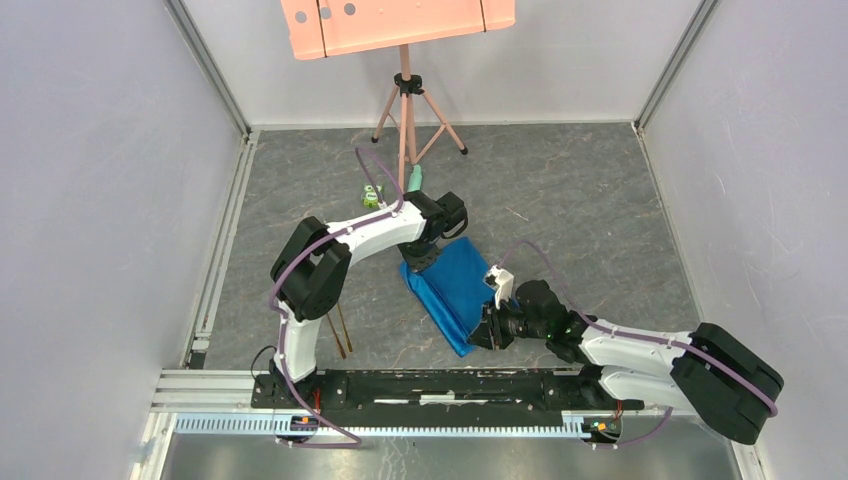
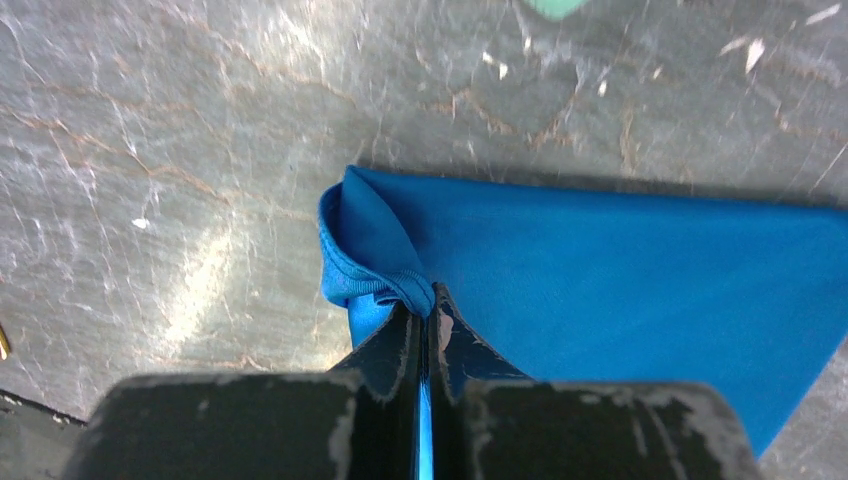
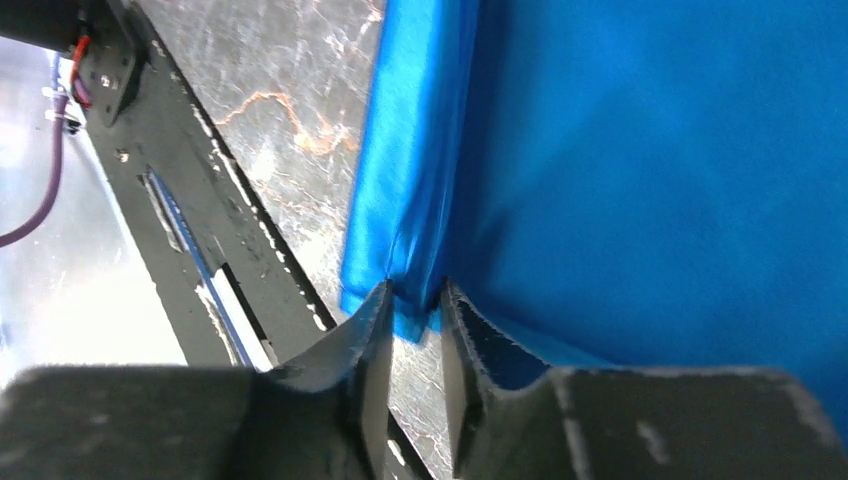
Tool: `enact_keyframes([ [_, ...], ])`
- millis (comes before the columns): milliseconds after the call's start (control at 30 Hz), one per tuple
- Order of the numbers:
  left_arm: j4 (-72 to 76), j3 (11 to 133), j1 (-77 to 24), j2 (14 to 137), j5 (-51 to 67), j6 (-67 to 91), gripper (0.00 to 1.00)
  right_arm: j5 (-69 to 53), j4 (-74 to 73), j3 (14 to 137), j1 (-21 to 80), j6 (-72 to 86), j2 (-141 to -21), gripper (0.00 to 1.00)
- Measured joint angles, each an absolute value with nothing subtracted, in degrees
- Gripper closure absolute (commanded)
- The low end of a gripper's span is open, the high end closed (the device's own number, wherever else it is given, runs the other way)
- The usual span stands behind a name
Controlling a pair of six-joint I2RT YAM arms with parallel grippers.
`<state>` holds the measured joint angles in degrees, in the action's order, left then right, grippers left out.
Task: Fold the napkin into a case and place the utensils inside
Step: Fold the lower triangle-folded napkin at the center of the board.
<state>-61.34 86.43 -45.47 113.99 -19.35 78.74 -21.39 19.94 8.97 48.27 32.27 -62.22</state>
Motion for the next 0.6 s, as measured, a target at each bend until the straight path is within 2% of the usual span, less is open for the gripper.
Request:
enact_keyframes([
  [133,-61.2,87.0,-45.2,114.7,-21.6,78.7,0.98,-20.3,14.9,10.6,48.3,29.4,-61.7,0.42],
  [233,-61.2,87.5,-45.1,114.7,-22.6,78.7,0.98,-19.0,12.8,12.8,48.4,27.3,-61.5,0.33],
  [400,-61.2,87.6,-45.1,114.7,-22.7,78.3,0.98,-15.8,11.2,16.8,48.4,24.3,-62.2,0.23],
  [600,-60.9,87.6,-45.1,114.7,-22.4,77.6,0.98,-11.7,13.5,21.3,48.4,22.5,-65.6,0.21],
])
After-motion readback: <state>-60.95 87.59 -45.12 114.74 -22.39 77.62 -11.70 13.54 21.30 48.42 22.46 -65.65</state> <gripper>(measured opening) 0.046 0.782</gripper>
